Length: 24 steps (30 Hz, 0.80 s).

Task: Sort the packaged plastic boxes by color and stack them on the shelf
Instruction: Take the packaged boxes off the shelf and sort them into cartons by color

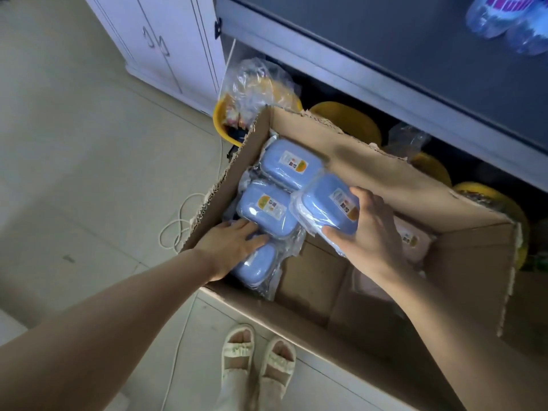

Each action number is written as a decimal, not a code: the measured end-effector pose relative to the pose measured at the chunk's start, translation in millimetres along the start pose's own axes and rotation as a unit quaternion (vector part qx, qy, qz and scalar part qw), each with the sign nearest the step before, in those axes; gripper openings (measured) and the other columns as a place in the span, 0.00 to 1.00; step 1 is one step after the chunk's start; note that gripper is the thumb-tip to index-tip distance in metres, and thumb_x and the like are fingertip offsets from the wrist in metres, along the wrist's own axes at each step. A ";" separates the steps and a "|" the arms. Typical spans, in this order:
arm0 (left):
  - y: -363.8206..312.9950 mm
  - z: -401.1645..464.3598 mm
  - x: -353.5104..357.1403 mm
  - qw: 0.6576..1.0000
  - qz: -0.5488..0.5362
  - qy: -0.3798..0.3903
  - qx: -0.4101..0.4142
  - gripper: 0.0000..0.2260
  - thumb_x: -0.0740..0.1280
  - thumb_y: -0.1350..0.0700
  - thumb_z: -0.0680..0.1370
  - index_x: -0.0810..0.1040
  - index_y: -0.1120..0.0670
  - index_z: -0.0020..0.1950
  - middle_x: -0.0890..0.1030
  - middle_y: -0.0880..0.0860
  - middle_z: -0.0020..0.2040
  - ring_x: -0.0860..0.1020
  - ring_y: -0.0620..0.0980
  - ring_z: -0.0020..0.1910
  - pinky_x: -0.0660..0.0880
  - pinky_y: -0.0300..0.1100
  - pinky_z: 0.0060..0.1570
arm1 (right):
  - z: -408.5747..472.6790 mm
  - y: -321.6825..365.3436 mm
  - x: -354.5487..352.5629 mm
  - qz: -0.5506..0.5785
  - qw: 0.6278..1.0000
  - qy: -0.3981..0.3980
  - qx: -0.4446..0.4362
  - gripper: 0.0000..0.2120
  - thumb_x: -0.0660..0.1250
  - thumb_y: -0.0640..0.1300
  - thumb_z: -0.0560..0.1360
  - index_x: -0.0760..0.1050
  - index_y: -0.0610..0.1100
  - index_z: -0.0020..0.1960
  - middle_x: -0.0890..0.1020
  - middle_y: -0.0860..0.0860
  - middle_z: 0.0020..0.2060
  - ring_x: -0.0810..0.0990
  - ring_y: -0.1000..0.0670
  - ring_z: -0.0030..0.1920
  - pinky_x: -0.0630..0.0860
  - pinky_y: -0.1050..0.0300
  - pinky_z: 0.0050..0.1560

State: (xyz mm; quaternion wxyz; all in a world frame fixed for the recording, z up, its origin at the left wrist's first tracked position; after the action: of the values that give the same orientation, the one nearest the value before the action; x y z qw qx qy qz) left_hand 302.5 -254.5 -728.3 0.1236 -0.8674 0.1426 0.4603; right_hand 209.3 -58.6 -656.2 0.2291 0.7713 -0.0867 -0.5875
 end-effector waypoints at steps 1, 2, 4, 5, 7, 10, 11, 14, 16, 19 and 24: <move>-0.7 -2.9 -3.7 1.000 -0.001 0.020 -0.002 0.34 0.67 0.55 0.76 0.52 0.49 0.77 0.58 0.52 0.73 0.57 0.52 0.73 0.62 0.47 0.69 | 4.0 4.3 -0.6 -0.002 1.000 -0.007 -0.005 0.36 0.75 0.52 0.66 0.64 0.46 0.69 0.73 0.48 0.61 0.69 0.45 0.62 0.72 0.47 0.58; -1.2 -5.5 -10.1 1.000 -0.010 0.012 -0.002 0.37 0.71 0.53 0.73 0.54 0.50 0.76 0.59 0.52 0.73 0.59 0.52 0.73 0.64 0.47 0.68 | 8.7 9.2 -1.2 -0.003 1.000 -0.011 -0.012 0.36 0.75 0.52 0.66 0.64 0.46 0.69 0.73 0.48 0.62 0.69 0.44 0.62 0.73 0.46 0.57; -0.4 -12.6 -36.0 0.997 -0.028 -0.073 0.008 0.35 0.76 0.49 0.66 0.66 0.53 0.70 0.69 0.53 0.66 0.70 0.53 0.66 0.71 0.47 0.59 | 21.3 23.1 -3.9 -0.008 0.999 -0.019 -0.039 0.35 0.75 0.51 0.65 0.65 0.46 0.68 0.73 0.50 0.62 0.69 0.45 0.62 0.72 0.48 0.55; 4.2 -16.3 -50.7 0.992 -0.032 -0.118 0.006 0.32 0.78 0.48 0.62 0.73 0.54 0.63 0.74 0.54 0.61 0.75 0.55 0.59 0.74 0.47 0.52 | 28.7 31.5 -4.9 -0.018 0.998 -0.023 -0.054 0.34 0.75 0.50 0.66 0.66 0.46 0.68 0.73 0.51 0.62 0.68 0.45 0.62 0.71 0.50 0.55; 19.6 -21.8 -76.7 0.975 -0.041 -0.215 -0.028 0.28 0.79 0.52 0.57 0.78 0.57 0.54 0.78 0.56 0.54 0.78 0.57 0.50 0.76 0.46 0.44 | 45.8 49.4 -5.1 -0.045 0.996 -0.028 -0.067 0.33 0.74 0.50 0.67 0.66 0.47 0.69 0.72 0.51 0.62 0.67 0.46 0.64 0.71 0.51 0.55; 46.4 -28.1 -105.6 0.937 -0.100 -0.308 -0.133 0.28 0.75 0.61 0.61 0.74 0.56 0.61 0.75 0.56 0.57 0.72 0.57 0.54 0.74 0.48 0.46 | 71.3 73.0 3.6 -0.077 0.993 -0.040 -0.080 0.32 0.74 0.50 0.68 0.66 0.47 0.68 0.71 0.50 0.63 0.65 0.46 0.66 0.72 0.49 0.53; 56.0 -27.8 -107.2 0.924 -0.134 -0.314 -0.174 0.30 0.73 0.62 0.65 0.71 0.54 0.65 0.73 0.55 0.60 0.70 0.57 0.57 0.74 0.50 0.48 | 78.9 78.2 9.4 -0.095 0.991 -0.040 -0.081 0.32 0.74 0.50 0.68 0.67 0.46 0.68 0.71 0.49 0.63 0.65 0.45 0.67 0.73 0.49 0.52; 80.8 -21.4 -96.4 0.896 -0.233 -0.269 -0.268 0.26 0.64 0.61 0.75 0.60 0.50 0.72 0.65 0.52 0.67 0.66 0.56 0.64 0.71 0.52 0.53 | 96.1 87.1 29.8 -0.151 0.985 -0.045 -0.073 0.29 0.75 0.50 0.67 0.69 0.42 0.63 0.70 0.46 0.64 0.65 0.43 0.67 0.75 0.48 0.49; 87.2 -13.9 -85.9 0.898 -0.246 -0.230 -0.284 0.25 0.62 0.61 0.77 0.58 0.51 0.71 0.66 0.53 0.66 0.69 0.56 0.64 0.71 0.53 0.55 | 101.8 89.8 41.5 -0.171 0.982 -0.046 -0.073 0.29 0.79 0.49 0.63 0.72 0.40 0.58 0.73 0.43 0.62 0.70 0.41 0.64 0.77 0.48 0.42; 88.2 -4.5 -71.8 0.904 -0.266 -0.186 -0.278 0.21 0.60 0.63 0.77 0.60 0.53 0.69 0.71 0.54 0.64 0.73 0.59 0.61 0.72 0.55 0.55 | 103.3 87.2 53.0 -0.193 0.976 -0.046 -0.088 0.31 0.83 0.48 0.53 0.76 0.38 0.51 0.77 0.39 0.54 0.77 0.38 0.54 0.78 0.49 0.37; 85.9 -1.4 -68.0 0.912 -0.257 -0.169 -0.272 0.19 0.60 0.62 0.77 0.62 0.52 0.66 0.75 0.55 0.60 0.76 0.62 0.55 0.74 0.53 0.49 | 94.1 79.9 61.7 -0.266 0.952 0.014 -0.153 0.40 0.76 0.54 0.66 0.64 0.37 0.70 0.65 0.37 0.70 0.64 0.35 0.69 0.65 0.41 0.66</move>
State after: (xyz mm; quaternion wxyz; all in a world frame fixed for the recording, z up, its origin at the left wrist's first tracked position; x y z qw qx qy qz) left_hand 236.1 -325.6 -678.0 0.0188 -0.7837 -0.2388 0.5731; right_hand 149.3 -177.5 -692.6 0.1812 0.7305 0.2154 -0.6222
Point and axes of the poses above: each hand's wrist, its own z-axis towards the middle knuckle, its own x-axis out of the palm, y = z × x, the point moved 6 cm from there along z, towards the middle knuckle
